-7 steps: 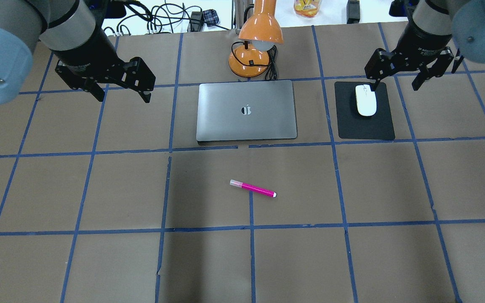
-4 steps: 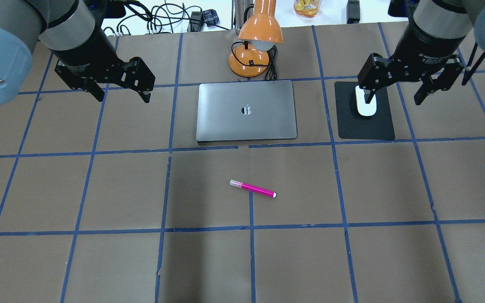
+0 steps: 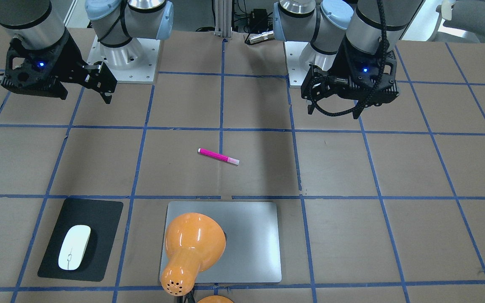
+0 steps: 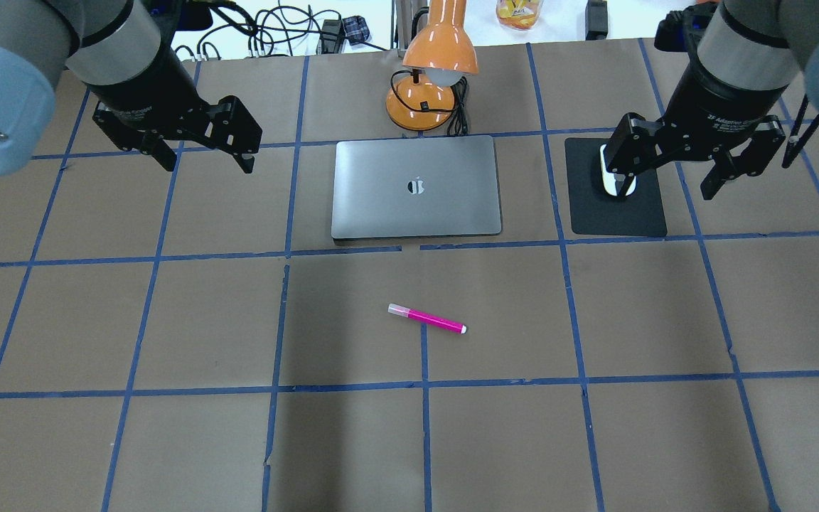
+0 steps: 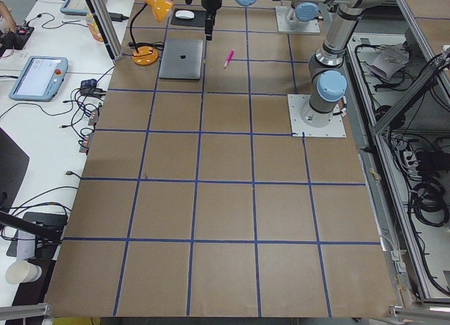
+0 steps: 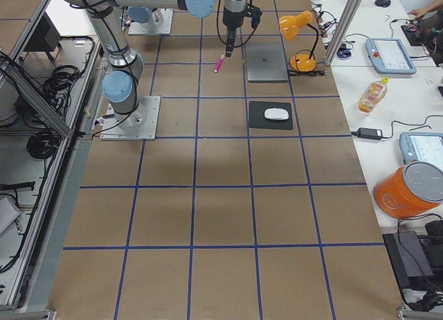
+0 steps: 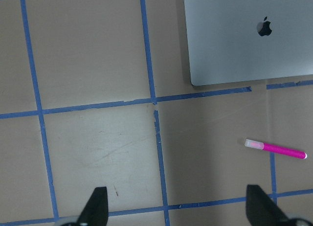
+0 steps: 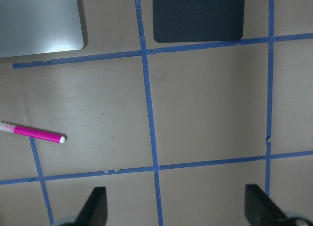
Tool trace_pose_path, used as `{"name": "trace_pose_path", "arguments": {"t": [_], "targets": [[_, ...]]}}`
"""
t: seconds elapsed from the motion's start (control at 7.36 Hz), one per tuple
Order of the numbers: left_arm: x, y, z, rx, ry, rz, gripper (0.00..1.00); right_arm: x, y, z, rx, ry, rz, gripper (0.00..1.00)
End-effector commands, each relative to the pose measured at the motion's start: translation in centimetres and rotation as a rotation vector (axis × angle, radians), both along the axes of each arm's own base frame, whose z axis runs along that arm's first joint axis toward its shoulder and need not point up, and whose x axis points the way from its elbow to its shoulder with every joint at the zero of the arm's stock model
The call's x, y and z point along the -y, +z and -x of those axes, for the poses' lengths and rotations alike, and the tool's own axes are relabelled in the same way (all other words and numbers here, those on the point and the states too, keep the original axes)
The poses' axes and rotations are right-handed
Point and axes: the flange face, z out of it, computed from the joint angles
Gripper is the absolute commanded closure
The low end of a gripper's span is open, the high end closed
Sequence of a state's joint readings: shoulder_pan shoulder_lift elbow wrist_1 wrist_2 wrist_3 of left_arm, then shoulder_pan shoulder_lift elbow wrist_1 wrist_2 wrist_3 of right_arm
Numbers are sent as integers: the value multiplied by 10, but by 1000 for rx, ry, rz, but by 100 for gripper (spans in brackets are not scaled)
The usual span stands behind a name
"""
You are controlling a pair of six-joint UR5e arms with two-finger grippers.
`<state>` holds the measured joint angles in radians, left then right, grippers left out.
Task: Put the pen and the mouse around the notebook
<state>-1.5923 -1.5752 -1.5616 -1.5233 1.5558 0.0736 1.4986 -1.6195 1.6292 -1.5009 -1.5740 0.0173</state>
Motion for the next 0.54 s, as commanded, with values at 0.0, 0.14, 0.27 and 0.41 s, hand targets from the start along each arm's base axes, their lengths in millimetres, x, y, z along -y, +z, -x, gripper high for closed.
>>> {"name": "trace_pose_path", "arguments": {"t": [0.0, 0.14, 0.27, 0.41], "targets": [[0, 0, 0, 1, 0, 0, 0, -1, -4, 0, -1, 1, -9, 0], [0, 0, 0, 1, -2, 0, 0, -1, -2, 2, -17, 4, -8, 0], [-1, -1, 1, 3, -3, -2, 0, 0, 3, 4, -38, 8, 3, 0], [-1, 1, 1, 3, -3, 3, 0, 0, 5, 3, -35, 9, 8, 0]]}}
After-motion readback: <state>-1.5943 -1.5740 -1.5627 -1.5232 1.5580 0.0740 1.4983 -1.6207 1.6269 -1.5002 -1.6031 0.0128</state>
